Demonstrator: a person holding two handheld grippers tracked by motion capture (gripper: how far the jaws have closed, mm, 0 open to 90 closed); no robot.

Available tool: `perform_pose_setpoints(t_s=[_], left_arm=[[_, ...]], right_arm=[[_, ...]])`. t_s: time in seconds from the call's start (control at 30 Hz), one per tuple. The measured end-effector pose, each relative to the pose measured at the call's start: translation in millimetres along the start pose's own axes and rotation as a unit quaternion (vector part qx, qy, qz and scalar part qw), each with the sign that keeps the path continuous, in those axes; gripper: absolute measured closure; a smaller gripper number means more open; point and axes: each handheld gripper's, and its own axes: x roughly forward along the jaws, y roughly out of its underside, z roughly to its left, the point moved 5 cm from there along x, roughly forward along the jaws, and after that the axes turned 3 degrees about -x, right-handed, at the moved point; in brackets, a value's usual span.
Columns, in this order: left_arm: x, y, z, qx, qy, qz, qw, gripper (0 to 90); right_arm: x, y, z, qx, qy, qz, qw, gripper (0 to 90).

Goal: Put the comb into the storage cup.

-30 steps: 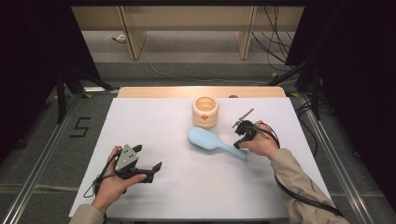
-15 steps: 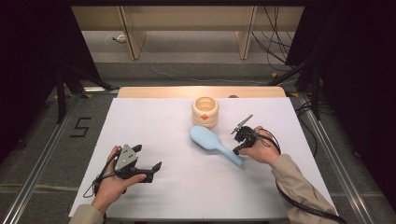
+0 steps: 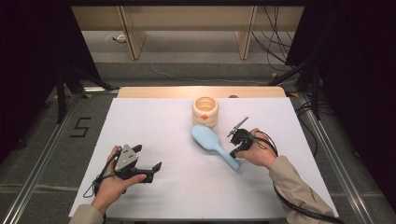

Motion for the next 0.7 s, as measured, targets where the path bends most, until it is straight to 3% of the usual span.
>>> perform_pose_setpoints(t_s=[0.4,0.57,0.7], left_arm=[[-0.4,0.3,0.7,0.001,-0.002,0.000,1.0000,3.0],[-0.1,0.4,0.7,0.001,-0.002,0.000,1.0000,3.0],[0.0,0.6,0.7,0.002,-0.002,0.001,1.0000,3.1]], right_arm=[[-14.4,-3.4,-6.9,0.025,0.011,-0.028,0.9992,82.5],[-18.9,-10.5,-4.2,0.058,0.006,-0.049,0.9971,70.3],[-20.3,-17.4,0.6,0.064,0.001,-0.061,0.9961,54.6]])
